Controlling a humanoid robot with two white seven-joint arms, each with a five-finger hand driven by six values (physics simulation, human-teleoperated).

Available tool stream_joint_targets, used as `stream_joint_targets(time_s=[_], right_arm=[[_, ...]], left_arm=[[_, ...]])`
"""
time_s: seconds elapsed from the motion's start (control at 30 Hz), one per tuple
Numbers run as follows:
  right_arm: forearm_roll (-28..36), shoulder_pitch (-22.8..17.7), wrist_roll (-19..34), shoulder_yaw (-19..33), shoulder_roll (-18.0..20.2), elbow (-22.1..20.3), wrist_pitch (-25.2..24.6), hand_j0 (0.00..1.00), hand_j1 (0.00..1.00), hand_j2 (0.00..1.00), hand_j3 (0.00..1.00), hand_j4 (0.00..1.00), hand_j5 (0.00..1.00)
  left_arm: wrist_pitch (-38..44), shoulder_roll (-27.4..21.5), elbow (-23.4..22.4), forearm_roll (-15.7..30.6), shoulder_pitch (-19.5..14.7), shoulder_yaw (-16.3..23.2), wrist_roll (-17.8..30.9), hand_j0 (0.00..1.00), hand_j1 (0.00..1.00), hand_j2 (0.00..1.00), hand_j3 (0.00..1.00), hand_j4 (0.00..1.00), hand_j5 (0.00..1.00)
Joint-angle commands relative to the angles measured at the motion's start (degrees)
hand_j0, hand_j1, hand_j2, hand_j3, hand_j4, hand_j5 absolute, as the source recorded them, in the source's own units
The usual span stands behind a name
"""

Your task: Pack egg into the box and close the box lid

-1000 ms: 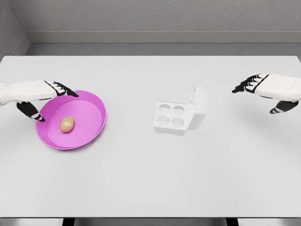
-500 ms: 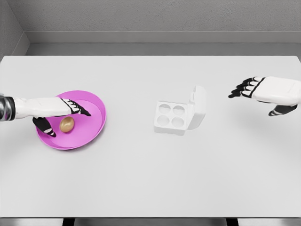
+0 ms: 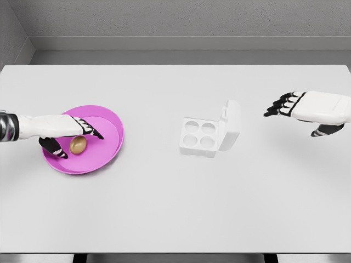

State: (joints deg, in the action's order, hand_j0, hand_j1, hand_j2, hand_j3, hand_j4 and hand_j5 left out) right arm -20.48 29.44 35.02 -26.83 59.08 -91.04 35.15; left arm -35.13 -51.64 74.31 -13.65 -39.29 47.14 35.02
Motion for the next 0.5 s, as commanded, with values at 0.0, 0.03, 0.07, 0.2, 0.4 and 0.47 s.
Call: stream_joint_targets(time_s=[0.0, 0.03, 0.07, 0.2, 0.4, 0.47], right_arm=[[0.27, -0.09, -0.02, -0.07, 0.07, -0.37, -0.15, 1.00, 1.00, 1.00, 1.00, 1.00, 1.00], [0.27, -0.09, -0.02, -0.07, 0.07, -0.46, -0.15, 1.00, 1.00, 1.00, 1.00, 1.00, 1.00], [0.27, -0.09, -0.02, -0.07, 0.07, -0.72, -0.15, 1.00, 1.00, 1.00, 1.00, 1.00, 1.00], [0.27, -0.09, -0.02, -0.07, 0.07, -1.60, -0.15, 1.00, 1.00, 1.00, 1.00, 1.00, 1.00], [0.27, 0.00, -0.02, 0.02, 0.78, -1.69, -0.15, 1.00, 1.00, 1.00, 1.00, 1.00, 1.00], [0.27, 0.00, -0.02, 0.02, 0.78, -1.69, -0.15, 1.00, 1.00, 1.00, 1.00, 1.00, 1.00]], left_arm=[[0.13, -0.04, -0.05, 0.29, 0.00, -0.03, -0.02, 0.84, 0.84, 0.84, 0.84, 0.84, 0.84], [0.13, -0.04, -0.05, 0.29, 0.00, -0.03, -0.02, 0.83, 0.83, 0.83, 0.83, 0.83, 0.83], [0.13, -0.04, -0.05, 0.11, 0.09, -0.03, -0.02, 0.83, 0.83, 0.83, 0.83, 0.83, 0.83], [0.13, -0.04, -0.05, -0.50, 0.09, -0.03, -0.02, 0.77, 0.77, 0.77, 0.77, 0.77, 0.77], [0.13, 0.05, -0.05, -0.85, 0.26, -0.03, -0.02, 0.76, 0.76, 0.76, 0.76, 0.76, 0.76], [0.13, -0.04, -0.13, -0.85, 0.26, -0.03, -0.02, 0.76, 0.76, 0.76, 0.76, 0.76, 0.76]])
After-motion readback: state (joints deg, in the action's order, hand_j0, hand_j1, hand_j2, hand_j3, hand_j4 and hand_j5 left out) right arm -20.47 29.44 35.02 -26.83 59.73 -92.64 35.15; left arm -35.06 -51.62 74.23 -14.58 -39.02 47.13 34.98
